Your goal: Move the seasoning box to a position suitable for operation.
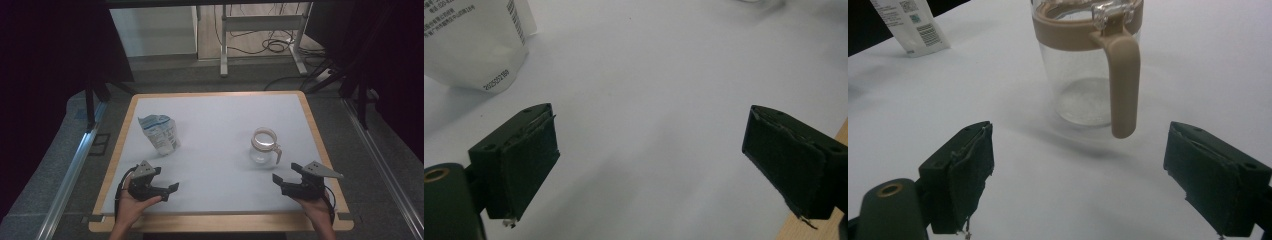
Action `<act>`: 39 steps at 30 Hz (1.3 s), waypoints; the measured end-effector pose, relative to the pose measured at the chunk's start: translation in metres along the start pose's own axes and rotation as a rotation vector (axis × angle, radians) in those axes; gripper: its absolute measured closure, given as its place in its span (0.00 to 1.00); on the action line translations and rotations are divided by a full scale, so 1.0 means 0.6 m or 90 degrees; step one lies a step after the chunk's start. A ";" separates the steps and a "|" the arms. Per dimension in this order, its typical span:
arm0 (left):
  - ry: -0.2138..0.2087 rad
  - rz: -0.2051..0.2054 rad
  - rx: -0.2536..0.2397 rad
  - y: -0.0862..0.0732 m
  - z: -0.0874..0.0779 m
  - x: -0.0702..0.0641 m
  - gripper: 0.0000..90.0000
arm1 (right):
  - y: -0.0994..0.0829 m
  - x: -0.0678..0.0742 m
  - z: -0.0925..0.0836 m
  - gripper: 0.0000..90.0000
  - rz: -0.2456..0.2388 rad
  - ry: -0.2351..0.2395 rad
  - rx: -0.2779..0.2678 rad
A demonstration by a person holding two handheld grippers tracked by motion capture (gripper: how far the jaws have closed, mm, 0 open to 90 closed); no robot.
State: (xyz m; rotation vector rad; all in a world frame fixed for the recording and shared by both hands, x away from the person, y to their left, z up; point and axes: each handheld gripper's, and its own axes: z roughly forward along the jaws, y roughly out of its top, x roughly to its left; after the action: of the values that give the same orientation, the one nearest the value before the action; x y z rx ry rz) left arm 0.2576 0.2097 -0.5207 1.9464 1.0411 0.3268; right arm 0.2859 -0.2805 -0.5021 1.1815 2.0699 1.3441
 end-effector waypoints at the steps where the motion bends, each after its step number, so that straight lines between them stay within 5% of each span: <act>1: -0.001 0.003 -0.001 0.000 -0.001 -0.001 0.09 | 0.003 0.000 0.000 0.15 -0.004 -0.003 0.002; 18: 0.004 -0.006 -0.008 -0.011 -0.019 0.008 0.09 | 0.091 0.000 -0.013 0.12 -0.044 -0.018 0.036; 29: 0.005 -0.010 -0.007 -0.015 -0.023 0.008 0.09 | 0.130 -0.009 0.044 0.06 -0.037 -0.008 0.069; 39: 0.011 -0.009 -0.007 -0.019 -0.024 0.005 0.09 | 0.144 -0.007 0.104 0.03 -0.063 -0.011 0.113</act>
State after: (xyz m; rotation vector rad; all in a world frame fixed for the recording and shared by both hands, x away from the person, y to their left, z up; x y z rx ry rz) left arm 0.2451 0.2234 -0.5222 1.9288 1.0626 0.3406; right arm 0.3698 -0.2348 -0.4546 1.1396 2.2425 1.1199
